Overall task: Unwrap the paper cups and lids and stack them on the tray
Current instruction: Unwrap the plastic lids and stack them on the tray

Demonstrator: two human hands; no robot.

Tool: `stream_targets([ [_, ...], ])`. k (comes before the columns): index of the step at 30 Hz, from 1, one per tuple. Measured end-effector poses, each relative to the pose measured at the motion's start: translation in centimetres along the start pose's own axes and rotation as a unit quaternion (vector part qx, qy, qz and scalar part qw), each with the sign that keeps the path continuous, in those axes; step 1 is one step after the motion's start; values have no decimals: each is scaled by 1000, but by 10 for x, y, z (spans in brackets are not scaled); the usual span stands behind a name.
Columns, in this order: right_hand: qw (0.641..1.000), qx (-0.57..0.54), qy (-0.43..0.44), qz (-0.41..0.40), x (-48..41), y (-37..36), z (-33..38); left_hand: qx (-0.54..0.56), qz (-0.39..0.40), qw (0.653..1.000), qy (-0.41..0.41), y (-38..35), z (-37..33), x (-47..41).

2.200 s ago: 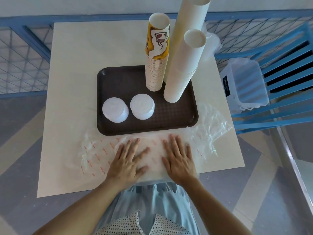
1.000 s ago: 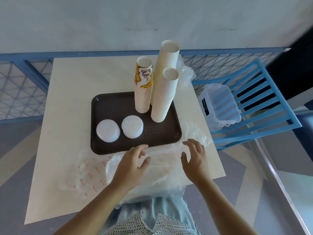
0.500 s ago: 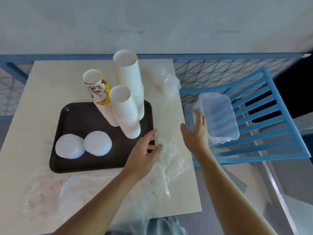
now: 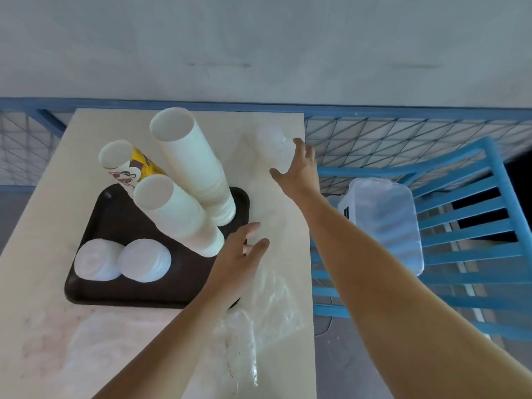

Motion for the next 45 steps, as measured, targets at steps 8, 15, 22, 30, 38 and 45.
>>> stream_targets([
  [8,1000,-14,5,-11,-4,-14,-28,31,-10,999,27,-5,-1,-21],
  [15,995,-72,56,31,49,-11,-26,69,-3,996,56,-14,8,-32],
  [22,990,-115,78,35,129,-7,-28,123,23,986,107,-33,7,-52],
  [30,984,-155,57,69,182,-15,-26,-16,-26,999,-17,-54,-10,-49],
  [38,986,-149,47,60,200,1,-9,45,-52,997,-30,-43,1,-29],
  [45,984,-164,56,48,215,-3,21,65,9,997,29,-27,21,-16],
])
Point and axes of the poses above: each hand's wrist, its own x-axis away from the middle knuckle, its own y-axis out of the back of the hand, z = x × y, the point moved 9 cm from there along -x, towards the middle knuckle, and after that the axes turned 15 degrees about y, right-handed, at the moved point
